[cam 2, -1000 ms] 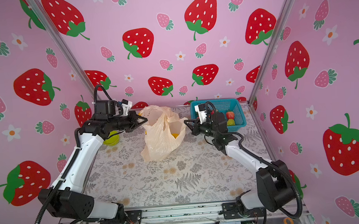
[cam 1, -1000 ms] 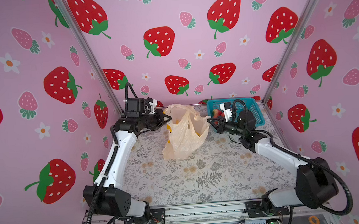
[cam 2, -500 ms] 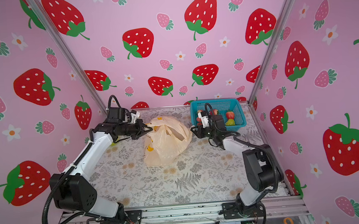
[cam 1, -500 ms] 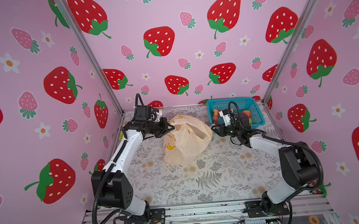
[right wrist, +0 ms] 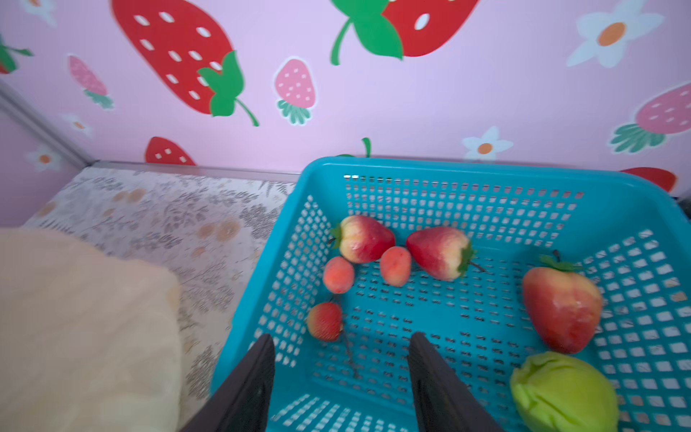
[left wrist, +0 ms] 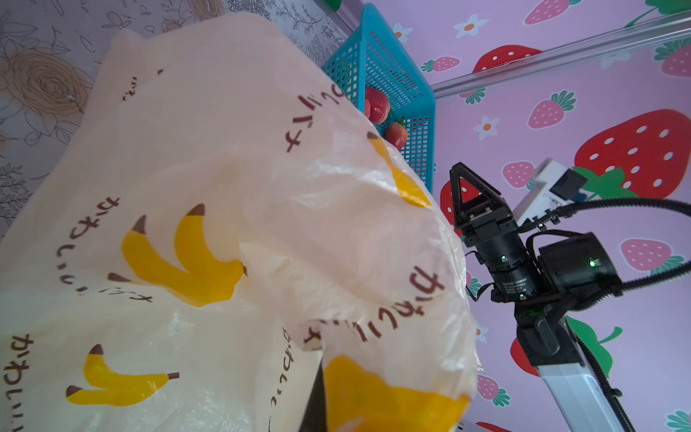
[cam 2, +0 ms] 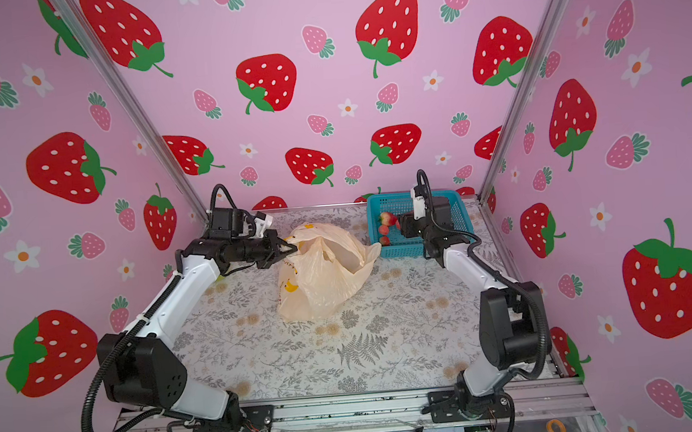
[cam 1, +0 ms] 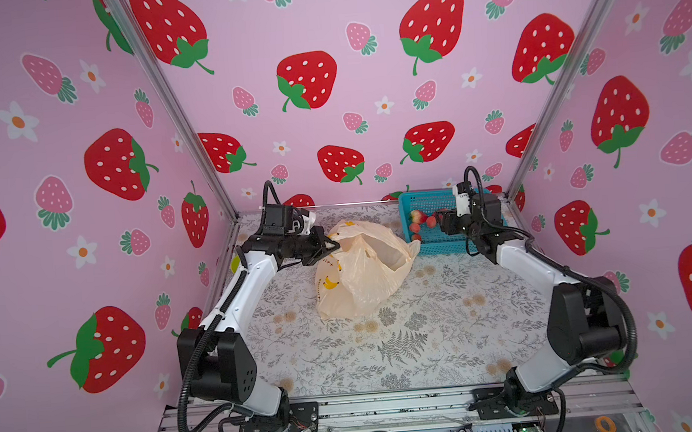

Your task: Place the fake fruits into the plastic bag and tie a complex knot

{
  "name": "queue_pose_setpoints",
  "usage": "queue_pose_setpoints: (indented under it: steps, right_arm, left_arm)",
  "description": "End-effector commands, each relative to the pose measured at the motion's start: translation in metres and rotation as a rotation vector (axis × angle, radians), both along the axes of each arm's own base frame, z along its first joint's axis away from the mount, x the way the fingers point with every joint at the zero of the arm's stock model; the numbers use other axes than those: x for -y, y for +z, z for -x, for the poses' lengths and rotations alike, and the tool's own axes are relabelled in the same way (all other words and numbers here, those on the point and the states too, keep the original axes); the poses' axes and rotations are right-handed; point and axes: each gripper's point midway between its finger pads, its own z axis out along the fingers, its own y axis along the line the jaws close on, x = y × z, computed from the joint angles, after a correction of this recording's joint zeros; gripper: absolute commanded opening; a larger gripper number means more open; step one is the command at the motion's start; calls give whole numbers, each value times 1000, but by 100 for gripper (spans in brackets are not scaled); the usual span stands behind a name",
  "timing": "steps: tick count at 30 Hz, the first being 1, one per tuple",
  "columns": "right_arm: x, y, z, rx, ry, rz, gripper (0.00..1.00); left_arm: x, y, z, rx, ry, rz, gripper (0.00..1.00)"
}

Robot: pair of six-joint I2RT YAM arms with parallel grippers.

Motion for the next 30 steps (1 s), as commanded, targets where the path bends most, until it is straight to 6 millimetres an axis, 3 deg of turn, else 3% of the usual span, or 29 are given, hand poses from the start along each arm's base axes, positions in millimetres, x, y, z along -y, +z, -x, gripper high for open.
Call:
queue_pose_setpoints:
  steps: [1, 8, 15, 21, 30]
  right_arm:
    - [34, -32, -31, -71, -105, 95, 65]
    - [42, -80, -92, -194, -167, -81, 73]
    - [43, -120, -129, -261, -225, -195, 75]
    - [36, -140, -146, -292, -225, -248, 75]
    - [34, -160, -149, -325, -228, -262, 68]
  left_arm:
    - [3, 6, 4, 18, -14, 18, 0]
    - [2, 8, 5, 27, -13, 14, 0]
    - [3, 7, 4, 20, -17, 20, 0]
    - [3, 6, 5, 15, -18, 21, 0]
    - [3, 4, 4, 11, -17, 21, 0]
